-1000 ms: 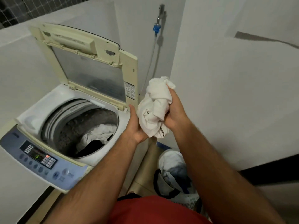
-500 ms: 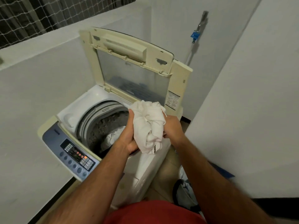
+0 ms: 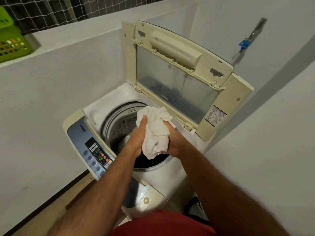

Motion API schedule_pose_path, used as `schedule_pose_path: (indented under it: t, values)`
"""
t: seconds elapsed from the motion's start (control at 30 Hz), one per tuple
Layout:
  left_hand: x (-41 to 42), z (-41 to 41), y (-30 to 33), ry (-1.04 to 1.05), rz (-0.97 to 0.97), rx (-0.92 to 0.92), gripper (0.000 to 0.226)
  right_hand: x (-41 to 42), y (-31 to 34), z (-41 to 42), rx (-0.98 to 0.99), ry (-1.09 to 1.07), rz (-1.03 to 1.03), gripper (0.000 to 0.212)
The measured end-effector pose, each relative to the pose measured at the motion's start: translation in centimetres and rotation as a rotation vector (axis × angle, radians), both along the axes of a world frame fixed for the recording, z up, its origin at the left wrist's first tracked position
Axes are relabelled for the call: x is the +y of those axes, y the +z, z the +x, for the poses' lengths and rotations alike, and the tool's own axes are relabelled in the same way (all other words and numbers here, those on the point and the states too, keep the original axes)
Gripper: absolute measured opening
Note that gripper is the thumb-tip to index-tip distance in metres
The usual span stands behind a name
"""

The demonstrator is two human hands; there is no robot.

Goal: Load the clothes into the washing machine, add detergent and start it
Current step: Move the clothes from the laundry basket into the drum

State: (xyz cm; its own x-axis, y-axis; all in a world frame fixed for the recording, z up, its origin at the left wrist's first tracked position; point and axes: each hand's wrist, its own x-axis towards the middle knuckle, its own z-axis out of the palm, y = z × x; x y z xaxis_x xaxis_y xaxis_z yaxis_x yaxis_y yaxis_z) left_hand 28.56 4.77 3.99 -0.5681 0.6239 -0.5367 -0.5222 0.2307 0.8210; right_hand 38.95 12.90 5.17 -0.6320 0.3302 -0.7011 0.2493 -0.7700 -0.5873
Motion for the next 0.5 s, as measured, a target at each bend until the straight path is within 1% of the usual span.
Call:
schedule_pose_path:
  t: [0.1,0.13,0.2,0.27,0.33,0.37,0.4,0.43,0.5]
  values:
    - [-0.7,-2.1,0.1,-0.115,-0.173,0.061,0.092,0.4,-1.7,-1.4,0.031,-0.027,-0.033,0.042]
    - [-0.9,-2.7,0.2,-0.125,-0.216,0.076,0.096,0.8,-2.6,-1.7,0.035,-0.034,-0.010,0.038]
    - [-1.9,-4.1,0.4,-0.065,-0.272,0.081,0.088,1.3,-4.1,-2.3,-0.040,-0.007,0.032,0.037]
    - [-2.8,-5.5,0.4,0.040,-0.293,0.074,0.086,1.8,-5.8,-2.6,-0.137,0.026,0.075,0.037]
    - [-3.8,-6.8,0.3,0.162,-0.275,0.080,0.080,1.7,-7.3,-3.0,-0.260,0.049,0.172,0.025]
    - [-4.1,-7.3,0.3,0.219,-0.256,0.084,0.074,1.6,-7.9,-3.3,-0.320,0.037,0.189,0.024]
    - [-4.3,-7.8,0.2,0.263,-0.236,0.075,0.069,1.4,-8.3,-3.7,-0.370,0.066,0.260,0.025]
    - [-4.5,-8.3,0.0,0.289,-0.217,0.058,0.065,1.3,-8.7,-4.2,-0.443,0.189,0.409,0.031]
    - [-4.8,-8.6,0.2,0.313,-0.191,0.055,0.059,1.0,-8.7,-5.6,-0.500,0.412,0.676,0.051]
